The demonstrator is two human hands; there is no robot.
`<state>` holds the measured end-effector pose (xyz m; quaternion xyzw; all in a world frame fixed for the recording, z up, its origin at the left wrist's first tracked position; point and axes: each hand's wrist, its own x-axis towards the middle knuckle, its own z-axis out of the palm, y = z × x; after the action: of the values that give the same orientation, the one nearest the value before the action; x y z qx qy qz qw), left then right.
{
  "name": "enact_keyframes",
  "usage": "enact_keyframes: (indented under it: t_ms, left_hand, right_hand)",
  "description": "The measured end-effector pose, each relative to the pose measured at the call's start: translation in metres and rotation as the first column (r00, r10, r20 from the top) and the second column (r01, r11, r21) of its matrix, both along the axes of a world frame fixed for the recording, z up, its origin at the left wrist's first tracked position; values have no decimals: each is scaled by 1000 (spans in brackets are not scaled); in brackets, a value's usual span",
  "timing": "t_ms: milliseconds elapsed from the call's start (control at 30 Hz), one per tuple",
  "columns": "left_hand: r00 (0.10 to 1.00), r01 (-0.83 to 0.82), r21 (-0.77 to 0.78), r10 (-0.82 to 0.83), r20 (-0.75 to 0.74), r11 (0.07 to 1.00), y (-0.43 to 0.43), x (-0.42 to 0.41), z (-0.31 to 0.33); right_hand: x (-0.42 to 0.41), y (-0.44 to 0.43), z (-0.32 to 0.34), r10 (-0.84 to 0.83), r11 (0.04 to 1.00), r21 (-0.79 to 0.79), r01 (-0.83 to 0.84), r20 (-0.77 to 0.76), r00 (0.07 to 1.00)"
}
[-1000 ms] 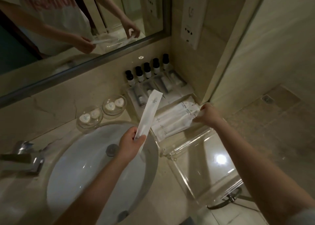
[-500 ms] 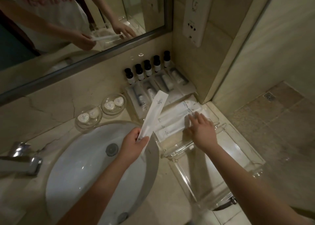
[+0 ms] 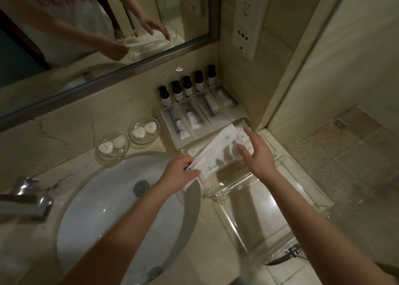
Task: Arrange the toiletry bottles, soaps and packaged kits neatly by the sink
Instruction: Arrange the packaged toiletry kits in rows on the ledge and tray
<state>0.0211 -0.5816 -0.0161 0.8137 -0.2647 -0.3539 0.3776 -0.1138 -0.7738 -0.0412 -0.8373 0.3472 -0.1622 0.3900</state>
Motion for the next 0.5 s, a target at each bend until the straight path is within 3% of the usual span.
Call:
enact_keyframes:
  t_ms: [100, 167, 400, 500]
  left_hand:
    - [988, 153, -5, -153, 5, 988, -14, 3, 10]
    - [982, 187, 3, -187, -18, 982, -21, 4, 13]
    - [988, 60, 42, -54, -144, 997, -29, -1, -5]
    - [989, 5, 67, 5, -150, 998, -33, -5, -15]
  right_hand:
    - [9, -4, 16, -112, 898, 439, 42, 135, 984]
    - [12, -9, 19, -205, 791, 607, 70, 157, 966]
    - [-7, -37, 16, -363, 797, 556, 237, 127, 923]
    - [-11, -47, 11, -287, 882, 406, 240, 58, 956]
